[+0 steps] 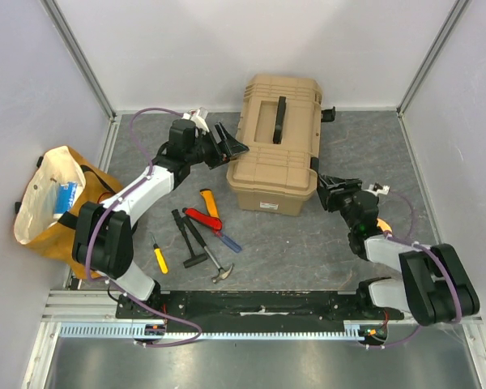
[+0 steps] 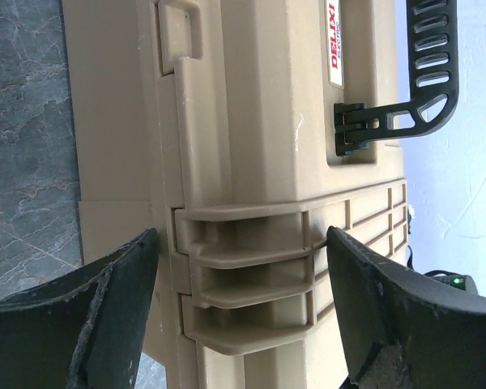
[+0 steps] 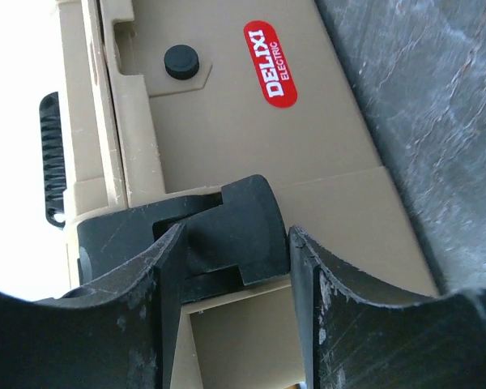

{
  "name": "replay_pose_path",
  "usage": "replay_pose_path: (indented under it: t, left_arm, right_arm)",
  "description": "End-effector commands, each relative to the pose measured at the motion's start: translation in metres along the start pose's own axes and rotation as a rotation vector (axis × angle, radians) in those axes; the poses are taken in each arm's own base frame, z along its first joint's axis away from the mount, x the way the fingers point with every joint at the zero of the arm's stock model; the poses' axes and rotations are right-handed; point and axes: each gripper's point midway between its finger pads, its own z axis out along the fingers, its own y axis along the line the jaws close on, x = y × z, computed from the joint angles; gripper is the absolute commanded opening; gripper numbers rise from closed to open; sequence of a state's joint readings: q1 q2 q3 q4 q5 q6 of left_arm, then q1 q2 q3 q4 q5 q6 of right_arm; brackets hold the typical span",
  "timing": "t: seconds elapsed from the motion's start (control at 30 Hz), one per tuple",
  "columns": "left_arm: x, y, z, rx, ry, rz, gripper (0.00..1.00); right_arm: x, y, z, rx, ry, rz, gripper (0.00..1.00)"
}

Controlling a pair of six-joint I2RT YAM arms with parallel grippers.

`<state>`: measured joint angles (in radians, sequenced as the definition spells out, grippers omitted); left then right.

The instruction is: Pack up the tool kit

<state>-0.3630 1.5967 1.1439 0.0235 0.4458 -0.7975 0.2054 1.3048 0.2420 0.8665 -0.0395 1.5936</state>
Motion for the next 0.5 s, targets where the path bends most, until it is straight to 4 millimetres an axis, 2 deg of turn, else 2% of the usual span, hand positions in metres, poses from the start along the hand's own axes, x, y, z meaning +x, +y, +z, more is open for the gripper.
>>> replay_pose_path:
  t: [0.0, 0.13, 0.23, 0.47]
  left_arm:
    - [0.054, -0.015, 0.003, 0.077, 0.212, 0.021, 0.84]
    - [0.056, -0.014, 0.003, 0.073, 0.216, 0.017, 0.84]
    - [0.056, -0.012, 0.003, 0.065, 0.215, 0.012, 0.84]
    - [0.057, -0.01, 0.003, 0.066, 0.214, 0.015, 0.82]
  right_arm:
    - [0.046, 0.072, -0.011, -0.156, 0.189, -0.216, 0.33]
    - [0.04, 0.065, -0.012, -0.102, 0.155, -0.234, 0.34]
    - [0.035, 0.068, -0.015, -0.091, 0.128, -0.267, 0.35]
    - [0.029, 0.095, -0.023, -0.16, 0.076, -0.352, 0.47]
